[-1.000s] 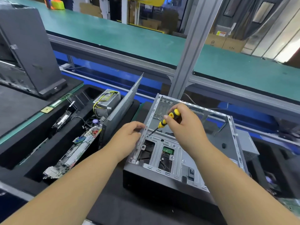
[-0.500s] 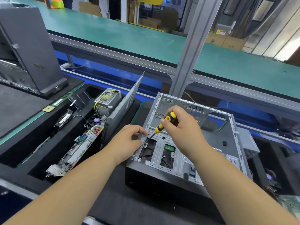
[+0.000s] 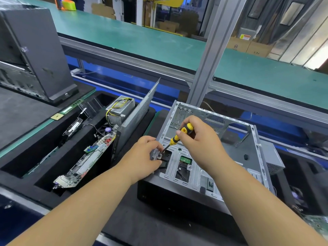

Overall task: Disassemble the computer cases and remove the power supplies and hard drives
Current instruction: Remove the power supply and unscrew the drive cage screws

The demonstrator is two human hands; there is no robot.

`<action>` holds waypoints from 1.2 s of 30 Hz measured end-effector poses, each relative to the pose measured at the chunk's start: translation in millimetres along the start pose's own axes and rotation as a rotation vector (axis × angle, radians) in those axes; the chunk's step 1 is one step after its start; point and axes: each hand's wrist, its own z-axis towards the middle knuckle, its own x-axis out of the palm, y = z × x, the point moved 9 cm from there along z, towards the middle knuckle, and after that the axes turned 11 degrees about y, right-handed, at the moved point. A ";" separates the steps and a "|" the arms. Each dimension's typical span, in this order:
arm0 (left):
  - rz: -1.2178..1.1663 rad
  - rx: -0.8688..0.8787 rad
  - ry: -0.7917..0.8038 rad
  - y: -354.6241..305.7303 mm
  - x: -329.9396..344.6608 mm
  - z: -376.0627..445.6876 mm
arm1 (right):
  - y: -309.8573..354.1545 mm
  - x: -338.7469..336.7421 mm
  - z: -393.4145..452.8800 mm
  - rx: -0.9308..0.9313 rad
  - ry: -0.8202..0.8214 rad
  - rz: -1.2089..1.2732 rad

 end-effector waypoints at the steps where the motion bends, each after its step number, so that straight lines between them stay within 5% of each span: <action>1: -0.002 -0.002 -0.001 -0.1 0.0 -0.3 | 0.1 -0.1 -0.2 -0.002 0.001 -0.004; 15: 0.071 -0.016 -0.015 -4.9 -1.5 -3.3 | 6.2 -1.0 -1.1 -0.029 0.051 -0.045; 24: 0.060 -0.006 -0.121 -5.1 0.5 -5.4 | 46.0 10.9 19.7 -0.132 0.269 -0.291; 30: 0.069 0.018 -0.112 -3.2 0.3 -1.7 | 57.1 11.7 35.8 -0.104 0.251 -0.513; 36: 0.060 0.022 -0.118 -0.6 2.4 -2.3 | 61.6 25.6 44.3 -0.139 0.404 -0.374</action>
